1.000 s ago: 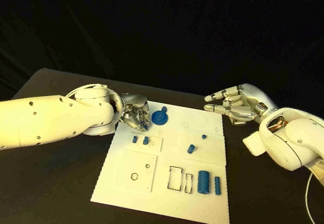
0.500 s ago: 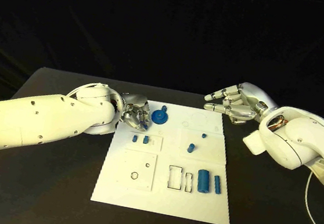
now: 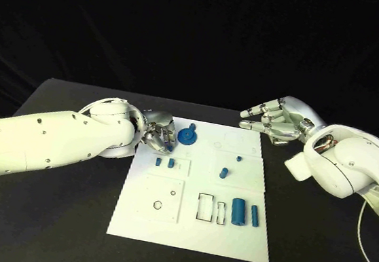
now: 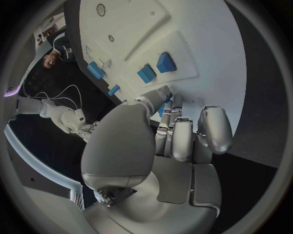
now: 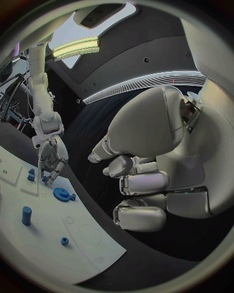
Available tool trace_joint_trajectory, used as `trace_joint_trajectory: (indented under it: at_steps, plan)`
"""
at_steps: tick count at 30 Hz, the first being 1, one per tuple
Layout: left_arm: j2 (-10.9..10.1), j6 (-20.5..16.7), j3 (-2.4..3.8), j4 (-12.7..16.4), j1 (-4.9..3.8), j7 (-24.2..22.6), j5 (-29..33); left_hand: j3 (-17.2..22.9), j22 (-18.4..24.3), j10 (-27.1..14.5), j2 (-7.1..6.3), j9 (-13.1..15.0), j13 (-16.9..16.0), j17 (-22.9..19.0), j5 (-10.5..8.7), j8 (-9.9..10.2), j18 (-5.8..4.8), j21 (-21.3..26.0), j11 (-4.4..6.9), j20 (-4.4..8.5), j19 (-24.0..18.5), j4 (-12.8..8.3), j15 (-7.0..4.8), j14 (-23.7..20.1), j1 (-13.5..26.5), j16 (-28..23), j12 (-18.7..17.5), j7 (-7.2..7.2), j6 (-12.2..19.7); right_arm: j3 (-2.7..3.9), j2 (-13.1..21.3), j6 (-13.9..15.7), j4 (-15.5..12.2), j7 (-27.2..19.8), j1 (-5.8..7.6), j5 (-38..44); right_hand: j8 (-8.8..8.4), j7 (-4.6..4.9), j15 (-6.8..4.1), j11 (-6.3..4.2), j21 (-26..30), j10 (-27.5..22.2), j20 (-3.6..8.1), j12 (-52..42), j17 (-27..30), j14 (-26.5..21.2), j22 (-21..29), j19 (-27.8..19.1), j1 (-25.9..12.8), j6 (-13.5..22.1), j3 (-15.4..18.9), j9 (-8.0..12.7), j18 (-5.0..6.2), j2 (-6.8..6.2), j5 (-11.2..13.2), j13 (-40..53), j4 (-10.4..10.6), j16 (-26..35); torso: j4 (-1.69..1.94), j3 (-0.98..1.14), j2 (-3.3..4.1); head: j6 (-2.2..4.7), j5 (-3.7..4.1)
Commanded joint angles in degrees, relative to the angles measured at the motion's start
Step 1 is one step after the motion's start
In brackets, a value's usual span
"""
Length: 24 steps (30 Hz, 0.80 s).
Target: Assemble the parts on the task board
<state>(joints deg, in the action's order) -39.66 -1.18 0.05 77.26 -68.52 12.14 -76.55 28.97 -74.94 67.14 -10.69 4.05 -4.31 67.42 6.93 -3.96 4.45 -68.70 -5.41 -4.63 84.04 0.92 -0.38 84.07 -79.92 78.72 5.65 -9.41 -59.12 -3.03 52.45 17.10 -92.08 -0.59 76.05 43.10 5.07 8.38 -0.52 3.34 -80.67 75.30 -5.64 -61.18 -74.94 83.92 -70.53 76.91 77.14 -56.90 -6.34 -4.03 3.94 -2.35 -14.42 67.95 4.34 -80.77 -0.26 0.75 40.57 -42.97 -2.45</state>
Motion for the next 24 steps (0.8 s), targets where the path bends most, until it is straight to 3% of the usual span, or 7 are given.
trace_joint_trajectory:
  at_steps: [1,5,9,17,22,24]
  plan:
    - [-0.1,-0.3,0.03,0.0,0.0,-0.3,0.0,0.6,-0.4,-0.9,-0.36,-0.3,0.2,-0.3,-0.08,0.5,-0.15,0.9,-0.2,-0.63,1.0,-0.1,0.64,1.7,0.7,-0.2,-0.5,-0.32,1.3,0.0,0.0,-0.6,0.2,-0.3,-0.03,0.6,-0.24,0.1,-0.3,0.01,0.5,-0.8,0.11,0.9,-2.1,3.1,0.5,-0.8,0.3,-0.2,-0.1,0.1,0.57,0.38,-0.2,-0.6,0.1,0.4,0.01,0.0,0.01,0.01,-0.08]
    - [-0.4,-0.8,0.03,0.1,0.0,-0.3,0.2,0.7,0.1,-1.4,-0.76,-0.4,0.3,-0.5,-0.09,0.5,0.03,1.8,-0.43,-0.88,0.8,-0.2,0.84,1.7,0.9,-0.3,-0.9,-0.51,2.2,0.0,0.1,-0.9,0.6,0.3,-0.03,2.1,-0.31,0.1,-0.32,-0.02,1.2,-3.5,0.11,5.8,-1.0,2.8,1.7,-1.5,0.5,-0.1,-0.2,0.1,0.81,0.44,-0.3,-4.3,0.0,1.4,-0.03,0.0,-0.04,0.01,-0.12]
    - [-0.8,-1.0,0.04,0.5,0.0,-0.3,0.3,0.7,0.2,-1.6,-0.81,-0.4,0.3,-0.6,-0.07,0.5,0.06,2.0,-0.46,-0.93,0.8,-0.2,0.88,1.6,0.9,-0.3,-0.9,-0.53,2.4,0.0,0.2,-1.6,1.0,1.4,-0.03,6.5,-0.35,-0.15,-0.65,-0.35,1.4,-10.0,0.42,23.5,2.2,2.3,1.6,-1.1,0.9,-0.2,-0.8,0.1,0.77,0.52,-0.2,-18.5,0.4,4.0,-0.04,-0.01,0.0,0.12,-0.21]
    - [-3.9,-1.6,0.28,2.3,-0.03,-1.0,3.0,0.9,0.7,-2.0,-1.05,-0.3,0.3,-0.8,-0.04,0.2,0.24,2.8,-0.56,-1.09,0.6,-0.5,0.96,1.6,0.8,-0.3,-1.2,-0.54,2.1,0.0,0.4,-5.5,2.3,6.0,-0.09,22.8,-0.39,0.3,-0.27,0.38,2.3,-12.4,0.31,41.7,7.0,1.7,2.7,-1.4,3.6,-1.8,-4.3,0.0,0.93,-1.37,0.4,-34.6,0.0,8.1,0.01,0.01,-0.1,0.32,-0.22]
    - [-6.6,-5.9,0.54,3.0,-0.2,-5.6,14.9,2.0,1.6,-0.2,-0.19,0.2,-0.1,0.6,0.22,-1.3,0.64,4.2,0.03,-1.08,0.3,-1.1,0.56,1.7,0.0,0.5,-0.1,0.04,-0.9,0.0,-0.1,-6.5,2.6,8.6,-0.91,36.2,-0.24,-0.08,0.02,0.68,2.4,-12.9,0.01,47.8,7.1,1.9,2.6,-1.2,5.7,-3.6,-7.2,-0.1,0.94,-2.24,1.9,-41.5,-1.2,8.1,0.04,0.06,-0.07,0.54,-0.24]
    - [-7.5,-8.6,0.55,3.2,-0.25,-9.6,23.7,2.6,4.2,0.1,0.33,0.3,-0.3,-4.1,0.29,-1.8,1.42,8.5,0.03,-1.07,-1.1,-1.4,0.46,-0.1,-0.3,-2.1,0.5,0.08,-1.8,0.0,-0.5,-6.6,2.7,9.6,-1.27,41.0,-0.41,-0.28,0.13,0.66,2.4,-12.2,-0.03,49.9,7.2,2.0,2.6,-1.2,6.0,-4.2,-8.8,0.0,0.96,-2.84,2.6,-44.7,-1.6,8.2,0.0,0.08,0.02,0.67,-0.24]
